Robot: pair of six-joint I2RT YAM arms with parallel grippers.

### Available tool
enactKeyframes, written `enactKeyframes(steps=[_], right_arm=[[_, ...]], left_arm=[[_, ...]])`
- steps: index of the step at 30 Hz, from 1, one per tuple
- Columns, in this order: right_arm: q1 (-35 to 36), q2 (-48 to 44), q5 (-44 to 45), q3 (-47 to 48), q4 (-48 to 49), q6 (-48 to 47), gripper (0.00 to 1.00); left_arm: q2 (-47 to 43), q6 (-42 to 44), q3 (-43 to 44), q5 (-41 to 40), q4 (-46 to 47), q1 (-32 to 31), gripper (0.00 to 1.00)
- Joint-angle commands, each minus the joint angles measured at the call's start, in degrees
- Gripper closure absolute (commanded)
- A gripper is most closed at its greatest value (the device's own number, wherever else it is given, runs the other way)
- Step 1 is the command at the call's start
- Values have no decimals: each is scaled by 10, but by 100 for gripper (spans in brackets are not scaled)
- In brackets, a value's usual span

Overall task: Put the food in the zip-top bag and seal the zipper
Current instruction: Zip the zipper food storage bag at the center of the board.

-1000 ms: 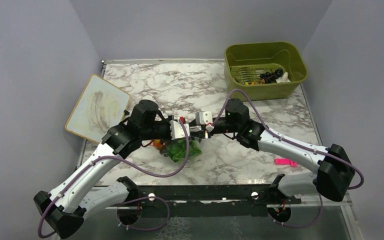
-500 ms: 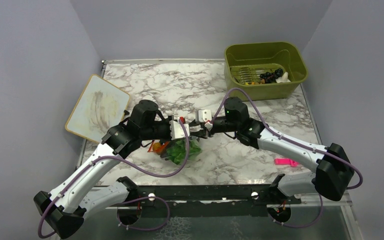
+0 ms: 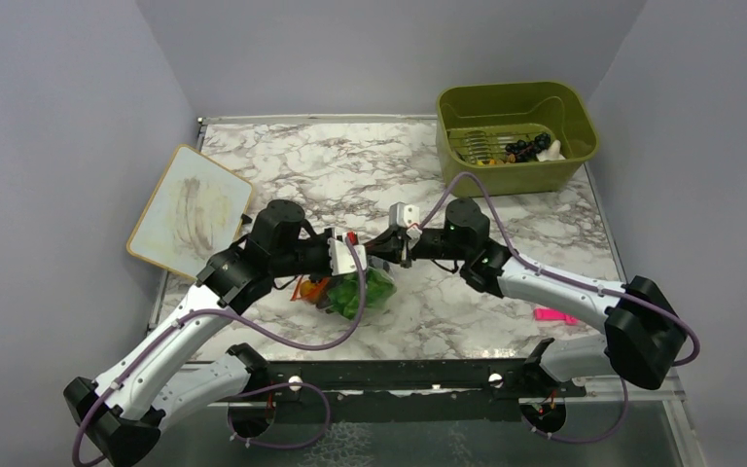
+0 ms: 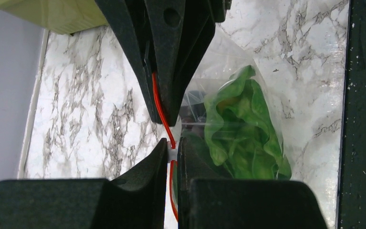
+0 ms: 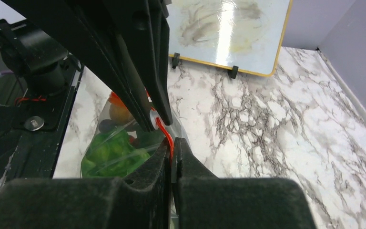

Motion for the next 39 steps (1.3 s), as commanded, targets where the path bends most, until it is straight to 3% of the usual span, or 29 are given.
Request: enactKeyframes(steps=[1, 9, 23, 34, 39], right_arm=[[-27, -32, 62, -39, 152, 70, 99], [-67, -33, 80, -100, 239, 138, 99], [-134, 11, 53, -101, 298, 202, 99], [-184, 63, 52, -109, 342, 253, 99], [-188, 93, 40, -99, 353, 262, 99]], left_arm=[[-27, -16, -36, -30, -3, 0, 100], [-53, -73, -80, -17, 10, 0, 100], [-67, -145, -97, -35, 17, 0, 100], [8, -228, -33, -40, 6, 0, 100], [61, -238, 54, -45, -26, 0, 100]])
